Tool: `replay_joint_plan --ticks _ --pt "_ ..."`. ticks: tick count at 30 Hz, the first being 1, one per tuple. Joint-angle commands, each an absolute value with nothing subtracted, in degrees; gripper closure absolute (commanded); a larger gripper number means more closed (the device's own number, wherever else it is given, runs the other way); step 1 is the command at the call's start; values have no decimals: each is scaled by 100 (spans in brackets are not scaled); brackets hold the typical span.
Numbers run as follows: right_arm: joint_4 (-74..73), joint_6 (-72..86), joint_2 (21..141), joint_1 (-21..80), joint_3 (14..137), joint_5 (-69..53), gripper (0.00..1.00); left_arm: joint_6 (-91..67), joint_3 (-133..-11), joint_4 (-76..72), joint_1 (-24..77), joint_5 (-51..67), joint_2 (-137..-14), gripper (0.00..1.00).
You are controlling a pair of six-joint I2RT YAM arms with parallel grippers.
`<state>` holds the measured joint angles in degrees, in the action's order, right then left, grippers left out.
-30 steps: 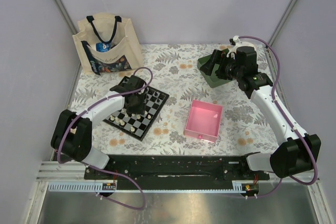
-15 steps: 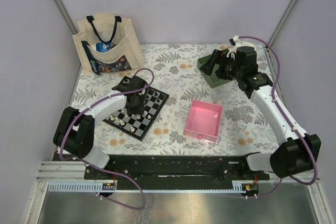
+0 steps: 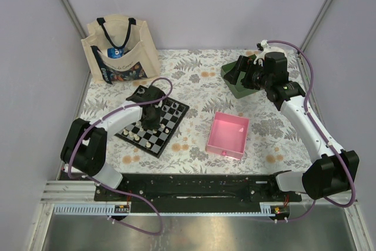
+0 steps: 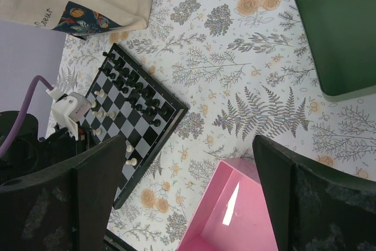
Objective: Set up the chess pieces on the board
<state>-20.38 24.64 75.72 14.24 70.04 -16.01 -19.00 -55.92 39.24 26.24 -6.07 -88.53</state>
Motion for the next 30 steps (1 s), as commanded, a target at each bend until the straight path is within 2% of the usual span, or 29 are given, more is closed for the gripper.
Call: replay_joint_plan --ticks 1,6,9,13,16,30 --pt "-1837 2399 7576 1450 7058 -1608 1 -1890 -5836 3946 2663 -721 -8921 73" --pt "-1837 2408 7602 1441 7066 -1600 1 -1890 -5854 3946 2663 -712 -8938 76" --pt "-1828 2408 7603 1450 7075 -1608 1 -1898 -5871 3929 2654 -677 -8921 86" --pt "-1828 2408 7611 1450 7066 -1608 1 -1951 -5740 3771 2663 -729 -8641 92" --pt "-1837 2399 7611 1450 7058 -1600 1 -1977 -5695 3761 2663 -782 -8438 100" --pt "-1837 2434 7611 1441 7031 -1652 1 -2206 -5634 3982 2654 -993 -7480 100"
